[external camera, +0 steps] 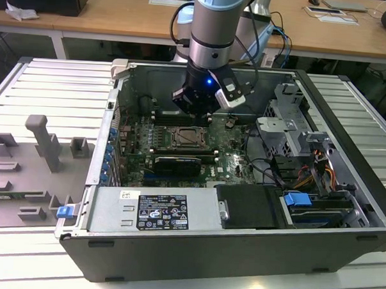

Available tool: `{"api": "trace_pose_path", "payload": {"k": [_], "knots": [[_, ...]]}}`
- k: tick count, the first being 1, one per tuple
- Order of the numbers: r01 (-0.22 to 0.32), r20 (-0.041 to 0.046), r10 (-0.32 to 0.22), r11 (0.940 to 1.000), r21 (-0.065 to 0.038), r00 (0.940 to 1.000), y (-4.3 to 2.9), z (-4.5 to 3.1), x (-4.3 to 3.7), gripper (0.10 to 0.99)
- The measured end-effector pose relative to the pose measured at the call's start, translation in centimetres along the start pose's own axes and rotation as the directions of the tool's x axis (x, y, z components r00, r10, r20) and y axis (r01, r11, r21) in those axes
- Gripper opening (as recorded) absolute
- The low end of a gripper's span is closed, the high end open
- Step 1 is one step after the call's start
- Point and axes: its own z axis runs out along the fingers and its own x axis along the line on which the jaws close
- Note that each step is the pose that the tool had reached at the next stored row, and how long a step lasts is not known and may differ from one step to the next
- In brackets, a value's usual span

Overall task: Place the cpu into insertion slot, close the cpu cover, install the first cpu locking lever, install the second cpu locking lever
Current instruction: 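Install the second cpu locking lever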

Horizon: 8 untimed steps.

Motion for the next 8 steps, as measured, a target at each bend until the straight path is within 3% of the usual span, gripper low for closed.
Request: {"api": "trace_pose_path", "payload": {"k": [3, 8], "knots": [[0.000, 0.0000, 0.000, 1.0000, 0.000, 1.0000, 0.03, -0.46, 0.00, 0.106], [0.000, 0.0000, 0.000, 1.0000, 0.000, 1.0000, -0.22, -0.50, 0.02, 0.106]]}}
